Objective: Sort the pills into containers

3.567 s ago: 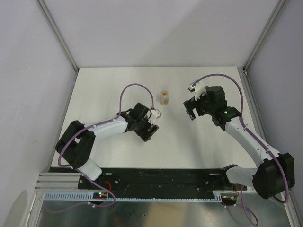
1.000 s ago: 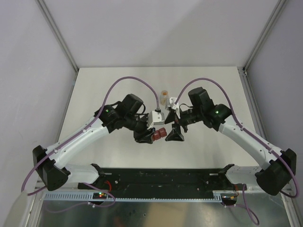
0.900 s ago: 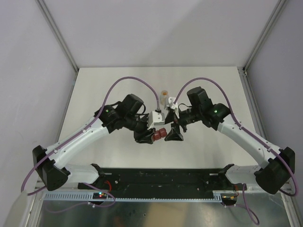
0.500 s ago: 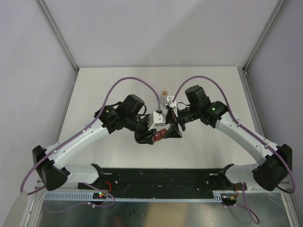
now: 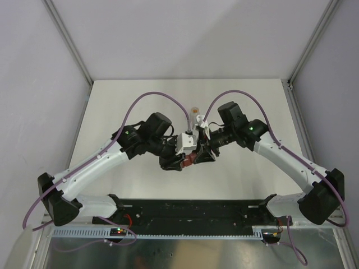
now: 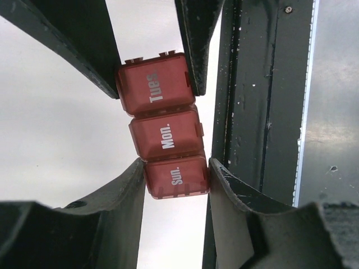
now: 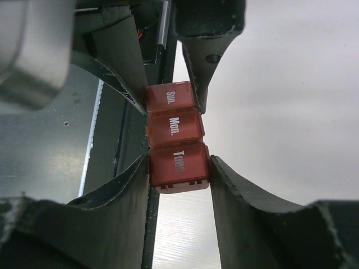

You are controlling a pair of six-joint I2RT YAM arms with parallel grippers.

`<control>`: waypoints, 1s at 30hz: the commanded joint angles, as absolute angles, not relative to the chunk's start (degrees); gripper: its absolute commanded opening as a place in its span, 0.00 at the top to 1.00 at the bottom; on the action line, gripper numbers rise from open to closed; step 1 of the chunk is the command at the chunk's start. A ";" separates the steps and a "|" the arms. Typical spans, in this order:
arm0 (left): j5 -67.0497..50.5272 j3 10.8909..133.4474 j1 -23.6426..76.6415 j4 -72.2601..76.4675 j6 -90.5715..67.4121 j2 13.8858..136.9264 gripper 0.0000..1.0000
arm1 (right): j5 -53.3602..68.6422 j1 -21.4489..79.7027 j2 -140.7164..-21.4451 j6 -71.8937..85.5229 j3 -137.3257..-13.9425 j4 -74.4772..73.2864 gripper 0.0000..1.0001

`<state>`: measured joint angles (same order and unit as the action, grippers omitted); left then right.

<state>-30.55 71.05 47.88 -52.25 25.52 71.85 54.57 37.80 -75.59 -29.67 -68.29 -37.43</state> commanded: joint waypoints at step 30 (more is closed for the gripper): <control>-7.92 72.34 54.53 -48.95 22.33 72.16 1.00 | 56.28 33.70 -80.42 -18.60 -73.62 -34.55 0.20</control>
